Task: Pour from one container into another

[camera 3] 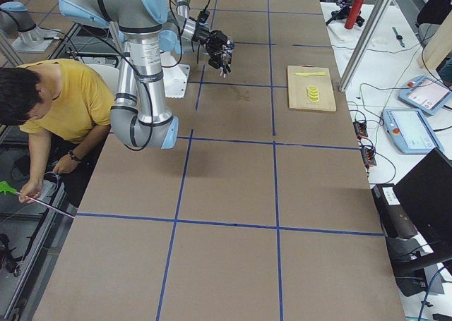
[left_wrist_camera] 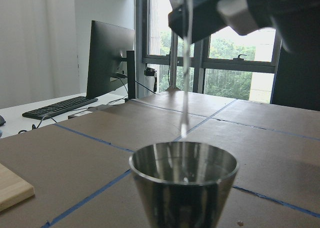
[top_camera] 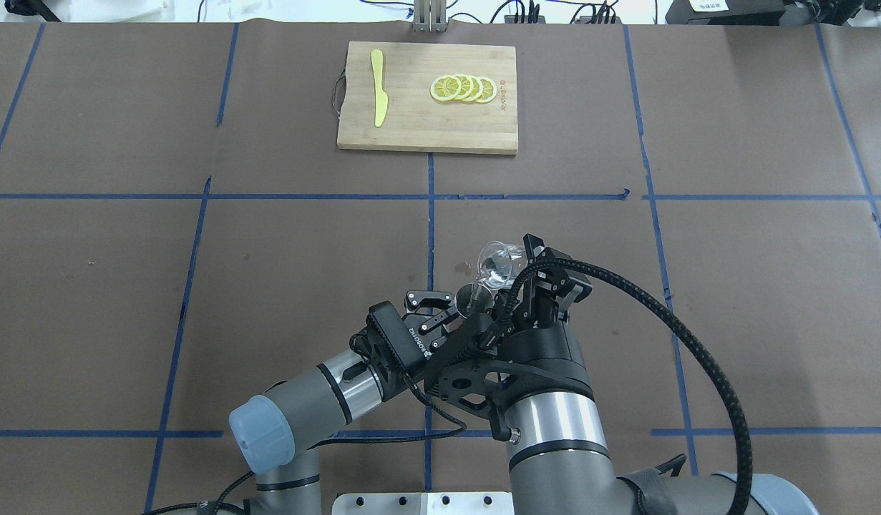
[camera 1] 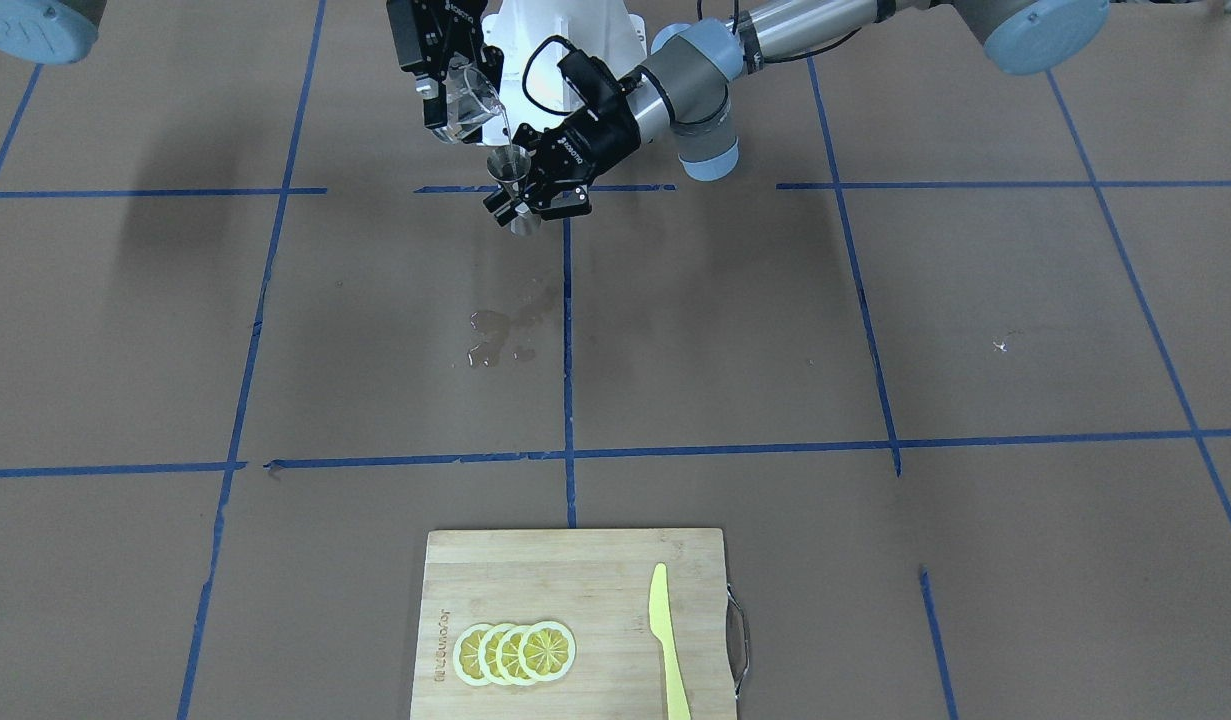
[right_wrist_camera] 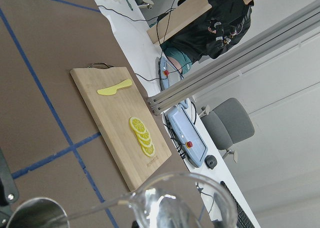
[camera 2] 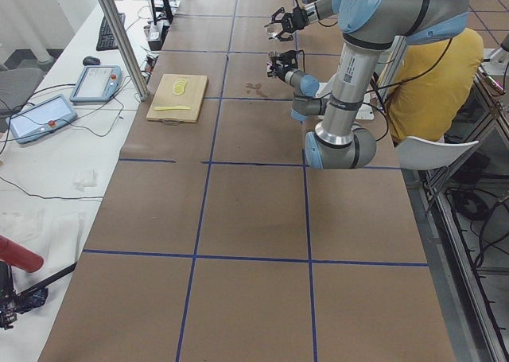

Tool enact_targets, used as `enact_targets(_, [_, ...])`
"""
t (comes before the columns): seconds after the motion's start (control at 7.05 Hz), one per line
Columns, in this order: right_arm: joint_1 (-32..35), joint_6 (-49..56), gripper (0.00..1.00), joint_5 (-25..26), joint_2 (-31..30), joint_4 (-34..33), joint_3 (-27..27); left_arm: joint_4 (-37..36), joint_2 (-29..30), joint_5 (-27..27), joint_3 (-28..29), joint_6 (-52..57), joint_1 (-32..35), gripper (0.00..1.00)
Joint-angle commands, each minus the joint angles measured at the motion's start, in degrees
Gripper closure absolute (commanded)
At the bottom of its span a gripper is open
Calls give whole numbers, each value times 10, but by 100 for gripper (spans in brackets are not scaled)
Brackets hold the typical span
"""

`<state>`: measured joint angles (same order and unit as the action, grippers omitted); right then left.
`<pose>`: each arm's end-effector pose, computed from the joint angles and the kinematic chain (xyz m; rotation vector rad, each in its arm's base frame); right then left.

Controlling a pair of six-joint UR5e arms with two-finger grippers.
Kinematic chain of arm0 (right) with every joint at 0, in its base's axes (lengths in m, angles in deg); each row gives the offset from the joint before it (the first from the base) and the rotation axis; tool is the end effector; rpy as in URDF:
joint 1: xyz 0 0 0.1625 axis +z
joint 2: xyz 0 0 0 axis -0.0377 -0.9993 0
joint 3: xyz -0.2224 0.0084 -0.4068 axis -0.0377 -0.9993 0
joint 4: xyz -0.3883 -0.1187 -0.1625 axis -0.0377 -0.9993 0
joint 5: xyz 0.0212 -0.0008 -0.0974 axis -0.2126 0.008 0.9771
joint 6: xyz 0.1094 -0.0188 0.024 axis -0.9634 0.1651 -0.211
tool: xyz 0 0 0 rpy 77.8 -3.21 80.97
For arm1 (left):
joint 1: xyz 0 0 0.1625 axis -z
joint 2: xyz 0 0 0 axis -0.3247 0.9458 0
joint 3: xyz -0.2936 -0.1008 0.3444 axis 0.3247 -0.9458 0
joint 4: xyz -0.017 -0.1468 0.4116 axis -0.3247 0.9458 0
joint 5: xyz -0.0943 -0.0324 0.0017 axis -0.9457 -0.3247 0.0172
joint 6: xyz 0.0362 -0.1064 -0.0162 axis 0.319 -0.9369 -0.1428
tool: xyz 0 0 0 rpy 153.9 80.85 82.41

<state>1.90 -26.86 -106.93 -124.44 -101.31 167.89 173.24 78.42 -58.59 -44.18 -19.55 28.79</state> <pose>-0.4813 -0.2345 0.1581 1.2866 -0.0386 -0.4832 0.6635 -0.2959 0.2316 1.5390 1.2976 0.3212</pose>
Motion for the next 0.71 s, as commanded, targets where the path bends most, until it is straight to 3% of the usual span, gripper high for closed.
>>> enact_targets(0.0, [0, 16, 100, 2, 0, -5, 0, 0, 0, 0, 1, 0, 0, 100])
enact_targets(0.57, [1, 18, 100, 2, 0, -24, 3, 0, 0, 0, 0, 0, 0, 100])
